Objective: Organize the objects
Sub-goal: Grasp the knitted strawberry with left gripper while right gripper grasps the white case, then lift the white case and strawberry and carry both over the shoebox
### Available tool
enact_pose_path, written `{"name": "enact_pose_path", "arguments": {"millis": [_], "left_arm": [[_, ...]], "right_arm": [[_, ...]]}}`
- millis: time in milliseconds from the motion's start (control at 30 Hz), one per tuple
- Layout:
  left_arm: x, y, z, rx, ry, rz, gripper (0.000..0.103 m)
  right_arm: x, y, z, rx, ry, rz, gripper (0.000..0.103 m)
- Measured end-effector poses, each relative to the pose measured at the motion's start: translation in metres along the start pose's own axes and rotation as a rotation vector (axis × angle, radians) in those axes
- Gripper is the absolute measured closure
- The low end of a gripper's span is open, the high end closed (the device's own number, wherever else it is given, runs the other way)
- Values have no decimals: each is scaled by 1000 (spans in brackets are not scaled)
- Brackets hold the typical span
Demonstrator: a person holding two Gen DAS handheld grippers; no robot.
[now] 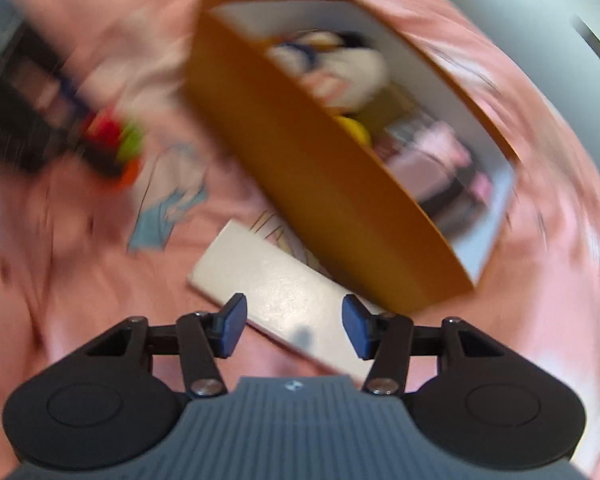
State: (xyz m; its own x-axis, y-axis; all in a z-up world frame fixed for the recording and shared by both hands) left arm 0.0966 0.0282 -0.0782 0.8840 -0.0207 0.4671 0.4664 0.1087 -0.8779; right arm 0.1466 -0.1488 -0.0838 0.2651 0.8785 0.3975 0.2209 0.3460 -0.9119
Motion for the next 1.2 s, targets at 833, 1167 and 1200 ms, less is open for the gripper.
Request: {"name": "enact_pose_path", "arguments": {"millis": [833,1167,1200], "left_arm": [[10,20,-8,-14,59,74,62],[4,22,-1,-15,51,94,62],[4,22,0,-14,47,92,61]], "right_arm": [[4,69,-4,181,-686,429,36],[-3,78,3,59,-725,424,42],[-3,74,4,56,-725,423,43]]}}
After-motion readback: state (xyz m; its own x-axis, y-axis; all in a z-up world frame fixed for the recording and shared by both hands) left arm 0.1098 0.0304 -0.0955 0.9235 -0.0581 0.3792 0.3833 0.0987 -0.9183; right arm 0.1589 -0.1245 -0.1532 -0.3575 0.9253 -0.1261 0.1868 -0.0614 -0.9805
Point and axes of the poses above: each gripper's, at about its wrist camera, not at the fingertips, and y roughly the way its jaws point, z to its left, x to its top, the point moved 3 cm from there along y, roughly the way its jaws point, and after that the axes turned 15 degrees about x, right-handed, at the moved point
